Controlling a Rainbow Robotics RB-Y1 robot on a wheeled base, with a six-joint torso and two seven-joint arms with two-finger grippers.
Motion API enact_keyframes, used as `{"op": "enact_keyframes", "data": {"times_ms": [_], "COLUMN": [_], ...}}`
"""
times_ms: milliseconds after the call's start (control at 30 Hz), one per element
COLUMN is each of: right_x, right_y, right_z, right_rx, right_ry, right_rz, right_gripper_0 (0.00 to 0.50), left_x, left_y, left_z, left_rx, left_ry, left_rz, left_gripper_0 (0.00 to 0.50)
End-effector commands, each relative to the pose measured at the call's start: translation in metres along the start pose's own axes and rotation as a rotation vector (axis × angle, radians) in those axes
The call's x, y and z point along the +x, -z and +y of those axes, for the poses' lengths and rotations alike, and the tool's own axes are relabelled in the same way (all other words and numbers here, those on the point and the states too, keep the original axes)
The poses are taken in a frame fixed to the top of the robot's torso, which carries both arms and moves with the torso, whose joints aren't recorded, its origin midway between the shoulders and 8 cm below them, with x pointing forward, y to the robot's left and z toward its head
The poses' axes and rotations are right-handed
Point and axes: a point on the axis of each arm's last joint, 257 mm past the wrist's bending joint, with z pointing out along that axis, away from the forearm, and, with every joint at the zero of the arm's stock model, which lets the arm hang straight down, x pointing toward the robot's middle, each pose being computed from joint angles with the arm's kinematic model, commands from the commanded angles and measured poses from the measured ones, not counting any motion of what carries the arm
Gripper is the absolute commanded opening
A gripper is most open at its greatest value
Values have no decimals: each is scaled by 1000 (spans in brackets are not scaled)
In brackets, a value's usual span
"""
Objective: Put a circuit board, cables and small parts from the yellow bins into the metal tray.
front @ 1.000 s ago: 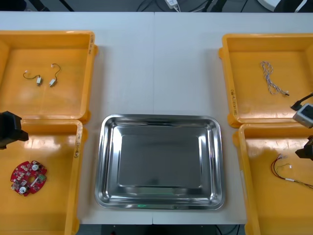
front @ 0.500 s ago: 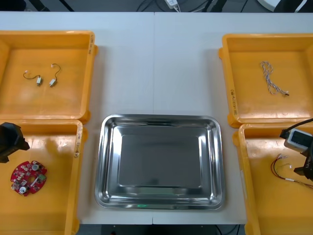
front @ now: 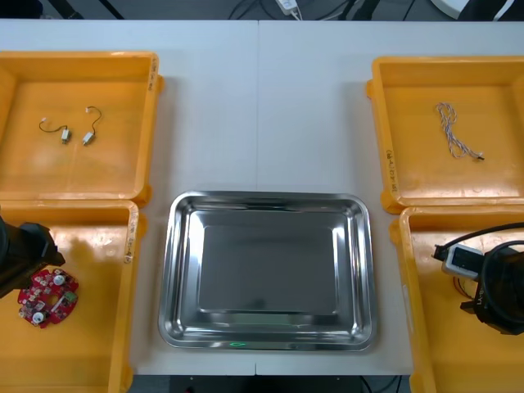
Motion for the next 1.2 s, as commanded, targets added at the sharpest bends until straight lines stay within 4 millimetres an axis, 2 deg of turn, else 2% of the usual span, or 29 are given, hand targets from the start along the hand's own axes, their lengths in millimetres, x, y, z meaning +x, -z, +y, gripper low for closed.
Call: {"op": "enact_keyframes", "data": {"times_ms": [33,267,667,1167,1200], "right_x": [23,42,44,54,55], "right_y": [7,7,-15,-19,-18], "right_z": [-1,-15,-4,1,1], "right_rx": [13,49,22,14,13], "right_ry": [87,92,82,85,82], "right_rz": [74,126,106,135,135], "right_gripper_0": [500,500,500,500,476], "left_x": [3,11,30,35,35], "left_y": [-2,-10,-26,-34,-35], "left_z": [4,5,8,5,5], "left_rx": [11,4,-28,-42,-42], "left_ry": [101,120,115,120,119], "left_rz": [-21,-11,17,8,7], "left_gripper_0": [500,500,500,500,500]}}
